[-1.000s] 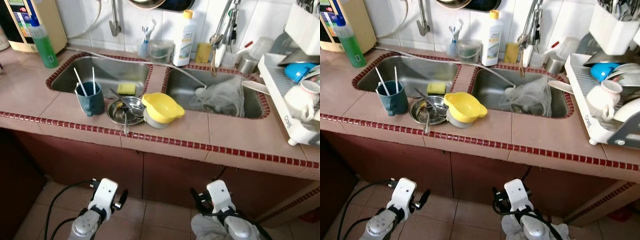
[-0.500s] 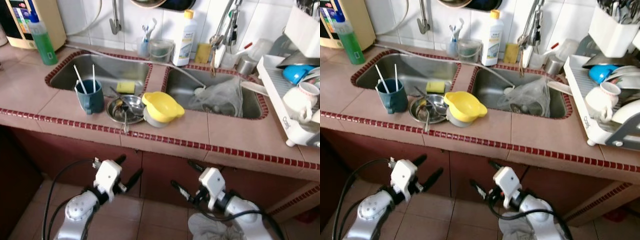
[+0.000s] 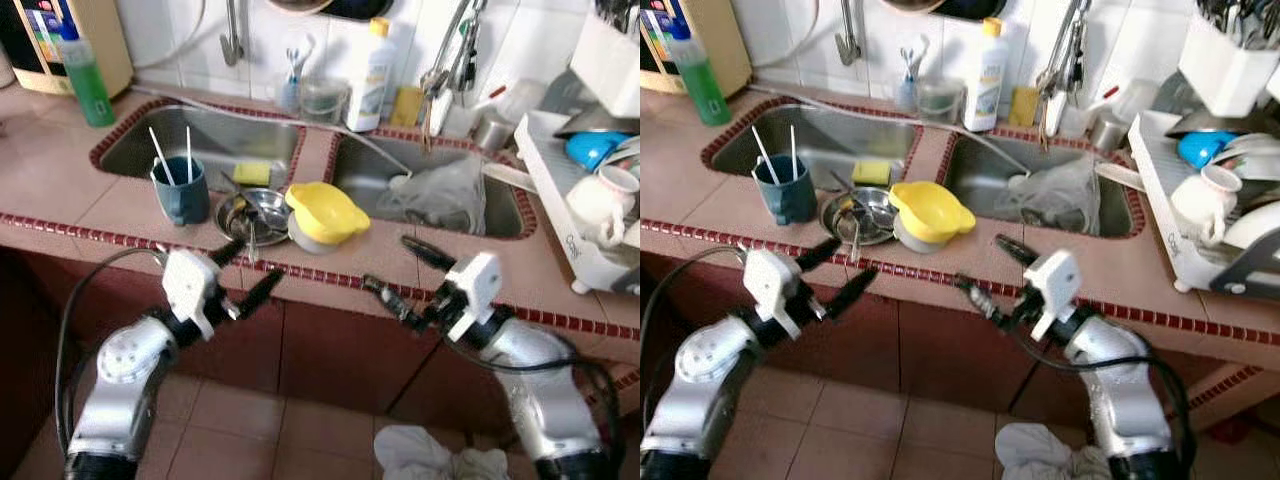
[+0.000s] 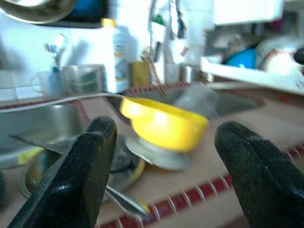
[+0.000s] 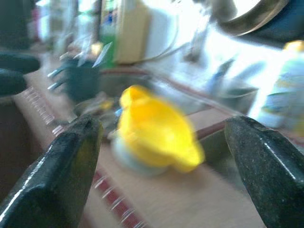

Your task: Kitchen organization

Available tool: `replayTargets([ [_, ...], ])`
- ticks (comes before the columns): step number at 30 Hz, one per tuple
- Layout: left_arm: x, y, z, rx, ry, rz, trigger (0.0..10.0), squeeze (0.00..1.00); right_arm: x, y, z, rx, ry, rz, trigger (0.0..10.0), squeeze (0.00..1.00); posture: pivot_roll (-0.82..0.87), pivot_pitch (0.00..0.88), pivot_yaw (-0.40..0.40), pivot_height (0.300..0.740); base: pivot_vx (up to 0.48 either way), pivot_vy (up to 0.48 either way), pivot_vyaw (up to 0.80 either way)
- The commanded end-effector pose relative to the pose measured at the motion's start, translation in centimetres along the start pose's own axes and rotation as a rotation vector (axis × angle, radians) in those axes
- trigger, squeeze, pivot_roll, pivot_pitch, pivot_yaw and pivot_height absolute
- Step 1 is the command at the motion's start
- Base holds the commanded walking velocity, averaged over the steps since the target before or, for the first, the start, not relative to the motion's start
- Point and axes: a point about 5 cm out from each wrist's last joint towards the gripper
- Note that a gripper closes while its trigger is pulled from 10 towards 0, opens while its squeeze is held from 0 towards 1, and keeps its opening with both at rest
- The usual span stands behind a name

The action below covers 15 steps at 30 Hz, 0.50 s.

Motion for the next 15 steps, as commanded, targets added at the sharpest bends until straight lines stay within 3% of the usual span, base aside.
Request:
replayTargets([
  [1,0.4,-0.2,0.6,-0.013,0.006,0.040,10.0,0.00,-1.0,-0.3,1.2,-0.042,-0.010,-0.097,10.0,0.00,0.11,0.000,-0.069,0.740,0.000,0.000,0.00],
  [7,0.8,-1.0,0.8,-0.023,-0.015,0.142,10.0,0.00,-2.6,-0.7,1.9,-0.063,0.030,-0.340,10.0,0.00,0.11,0.000,-0.062,0.740,0.000,0.000,0.00],
  [11,0.8,-1.7,0.4,-0.006,-0.005,0.229,10.0,0.00,-3.5,-0.3,0.7,0.005,0.006,-0.539,10.0,0.00,0.11,0.000,-0.054,0.740,0.000,0.000,0.00],
  [15,0.6,-2.1,0.3,-0.009,0.000,0.262,10.0,0.00,-3.6,-0.2,0.7,0.040,0.047,-0.631,10.0,0.00,0.09,0.000,-0.048,0.740,0.000,0.000,0.00],
])
Point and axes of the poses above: a point about 5 cm out from each wrist's last joint towards the gripper, its own y axis pointing back from the gripper into the wrist, its own z axis along the axis of the wrist's last joint, x = y × z, and after that the axes turned 9 degrees about y, right-handed
